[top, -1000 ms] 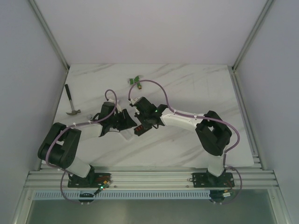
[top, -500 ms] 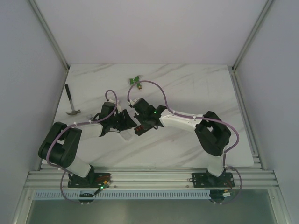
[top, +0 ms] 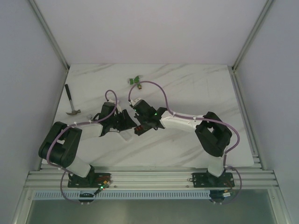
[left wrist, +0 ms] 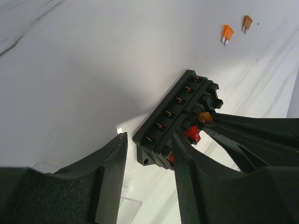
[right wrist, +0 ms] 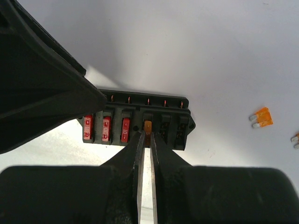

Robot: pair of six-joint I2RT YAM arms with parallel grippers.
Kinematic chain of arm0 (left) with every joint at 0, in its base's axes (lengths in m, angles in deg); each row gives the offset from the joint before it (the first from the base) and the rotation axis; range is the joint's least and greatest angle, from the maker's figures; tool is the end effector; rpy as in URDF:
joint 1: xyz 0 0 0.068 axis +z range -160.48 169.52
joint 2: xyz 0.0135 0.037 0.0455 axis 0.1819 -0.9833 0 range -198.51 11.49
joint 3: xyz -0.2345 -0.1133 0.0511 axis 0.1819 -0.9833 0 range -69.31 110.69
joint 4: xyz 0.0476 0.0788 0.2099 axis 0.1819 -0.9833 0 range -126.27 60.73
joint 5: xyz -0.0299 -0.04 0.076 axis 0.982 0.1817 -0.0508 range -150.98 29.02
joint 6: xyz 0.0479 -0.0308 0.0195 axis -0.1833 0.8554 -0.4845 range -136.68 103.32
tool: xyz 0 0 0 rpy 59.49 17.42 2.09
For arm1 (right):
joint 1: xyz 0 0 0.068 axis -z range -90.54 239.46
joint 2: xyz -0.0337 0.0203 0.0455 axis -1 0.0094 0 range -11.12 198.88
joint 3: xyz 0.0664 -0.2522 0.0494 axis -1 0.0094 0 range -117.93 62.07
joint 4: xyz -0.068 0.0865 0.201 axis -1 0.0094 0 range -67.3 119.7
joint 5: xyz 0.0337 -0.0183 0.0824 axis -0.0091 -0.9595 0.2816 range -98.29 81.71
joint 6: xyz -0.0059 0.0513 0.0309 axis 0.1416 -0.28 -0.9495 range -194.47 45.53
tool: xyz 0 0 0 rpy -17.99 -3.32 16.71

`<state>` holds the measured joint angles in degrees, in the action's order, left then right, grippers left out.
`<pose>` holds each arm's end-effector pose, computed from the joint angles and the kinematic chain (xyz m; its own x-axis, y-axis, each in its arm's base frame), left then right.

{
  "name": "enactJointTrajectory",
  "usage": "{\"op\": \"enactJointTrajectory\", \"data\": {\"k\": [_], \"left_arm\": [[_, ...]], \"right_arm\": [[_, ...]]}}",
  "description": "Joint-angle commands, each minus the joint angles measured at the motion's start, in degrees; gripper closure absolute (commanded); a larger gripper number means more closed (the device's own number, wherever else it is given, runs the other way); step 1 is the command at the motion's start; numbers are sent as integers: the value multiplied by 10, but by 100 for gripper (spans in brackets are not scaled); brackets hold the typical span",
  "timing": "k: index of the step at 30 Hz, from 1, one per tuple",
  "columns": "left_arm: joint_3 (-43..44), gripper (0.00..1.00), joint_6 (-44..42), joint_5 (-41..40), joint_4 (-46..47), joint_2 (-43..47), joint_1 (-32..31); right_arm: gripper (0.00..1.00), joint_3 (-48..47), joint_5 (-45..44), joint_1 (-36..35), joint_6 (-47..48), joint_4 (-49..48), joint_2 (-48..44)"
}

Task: Snap on the fuse box
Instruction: Install the fuse at the fuse box base.

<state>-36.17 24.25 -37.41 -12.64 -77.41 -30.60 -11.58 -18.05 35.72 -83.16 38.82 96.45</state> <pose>0.2495 -0.1103 0.1573 -0.8451 -0.3299 -0.4207 0.0700 0.7118 -0.6989 0.2313 0.3027 0.2000 -0.5585 -0.5097 -0.6544 -0.6534 0.7563 -0.0314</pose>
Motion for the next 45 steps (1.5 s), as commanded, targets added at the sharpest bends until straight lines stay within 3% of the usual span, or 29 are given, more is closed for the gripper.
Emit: {"op": "enactJointTrajectory", "data": {"k": [1, 12, 18, 32, 45], "left_arm": [[8, 48, 5, 8, -5, -5, 3], [12, 48, 9, 6, -7, -4, 3], [18, 48, 11, 4, -10, 3, 3], [43, 42, -5, -28, -74, 41, 3], [38, 41, 12, -65, -158, 93, -22]], "right_arm": [[100, 34, -8, -3, -11, 12, 8], [100, 46, -31, -12, -30, 34, 8], [100, 31, -1, -13, -43, 19, -19], [69, 8, 1, -13, -72, 14, -65], [69, -34, 11, -2, -114, 78, -59]]}}
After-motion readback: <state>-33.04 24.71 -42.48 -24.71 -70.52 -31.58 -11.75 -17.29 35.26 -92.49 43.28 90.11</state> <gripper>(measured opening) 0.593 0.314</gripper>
